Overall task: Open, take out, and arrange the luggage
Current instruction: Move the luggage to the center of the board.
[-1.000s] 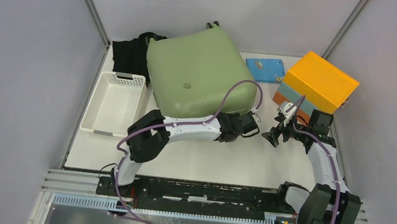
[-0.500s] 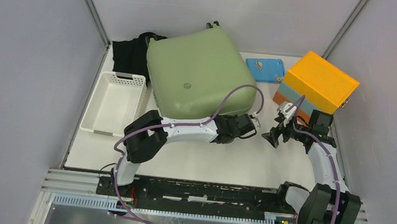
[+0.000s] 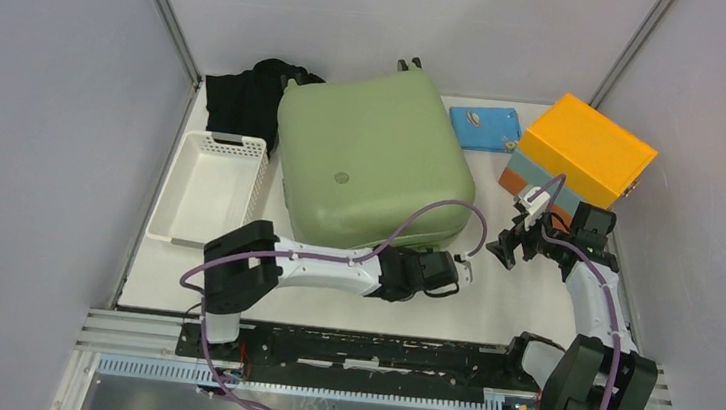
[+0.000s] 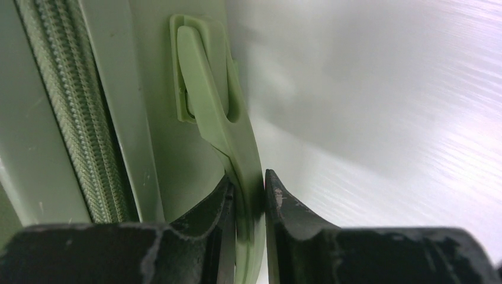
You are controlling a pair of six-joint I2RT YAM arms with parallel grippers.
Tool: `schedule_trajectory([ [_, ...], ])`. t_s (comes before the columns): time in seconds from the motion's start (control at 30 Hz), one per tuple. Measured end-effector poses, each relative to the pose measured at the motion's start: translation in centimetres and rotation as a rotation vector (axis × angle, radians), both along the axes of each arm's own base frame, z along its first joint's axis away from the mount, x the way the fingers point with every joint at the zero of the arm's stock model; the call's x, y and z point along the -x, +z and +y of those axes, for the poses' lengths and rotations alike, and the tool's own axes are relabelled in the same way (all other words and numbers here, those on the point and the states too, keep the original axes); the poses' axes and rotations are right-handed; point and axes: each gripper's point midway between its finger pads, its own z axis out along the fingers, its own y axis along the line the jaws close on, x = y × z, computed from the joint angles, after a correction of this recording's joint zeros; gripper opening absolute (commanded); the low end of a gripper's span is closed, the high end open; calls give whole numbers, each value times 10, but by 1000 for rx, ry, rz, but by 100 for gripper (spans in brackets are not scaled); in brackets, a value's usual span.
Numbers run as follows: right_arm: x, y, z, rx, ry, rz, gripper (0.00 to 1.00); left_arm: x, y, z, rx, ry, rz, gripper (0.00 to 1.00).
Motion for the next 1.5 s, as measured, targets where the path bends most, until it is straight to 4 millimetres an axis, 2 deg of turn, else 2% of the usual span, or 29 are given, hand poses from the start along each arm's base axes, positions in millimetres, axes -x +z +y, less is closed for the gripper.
schedule_trajectory([
  [0.23,0,1,-2,-4,-10,1,98,55,0,2,13,-114,48,4],
  [0.37,-1,1,-2,-6,-13,0,98,81,1,6,39,-151,100,42],
  [0.43,-1,2,-2,-6,-13,-2,98,90,2,6,53,-156,128,57],
  [0.47,-1,2,-2,-6,-13,-3,98,102,7,2,88,-165,159,66],
  [0.57,-1,2,-2,-6,-13,-3,98,108,15,-2,114,-162,184,69],
  [0.67,-1,2,-2,-6,-13,-3,98,116,43,-23,199,-159,223,72],
  [0.8,-1,2,-2,-6,-12,-3,98,125,102,-51,374,-163,260,80],
  [0.9,-1,2,-2,-4,-11,-4,98,129,140,-52,485,-158,278,91],
  [0.97,-1,2,-2,0,-7,-8,98,128,163,-46,552,-143,282,92],
  [1.07,0,2,-2,6,-1,-11,98,111,198,-31,675,-80,302,93],
  [1.13,0,4,-2,13,4,-14,98,76,221,-10,778,21,311,94],
  [1.2,0,9,-2,22,12,-24,98,25,241,24,887,173,273,98],
  [1.23,-1,14,-3,30,18,-34,98,-3,251,47,942,267,232,99],
  [1.3,-5,26,-4,47,33,-62,98,-41,271,92,1031,420,149,100],
  [1.4,-8,45,-4,82,79,-114,98,-71,298,148,1145,575,47,100],
  [1.5,-5,55,1,105,148,-151,98,-102,309,207,1230,736,-36,100],
])
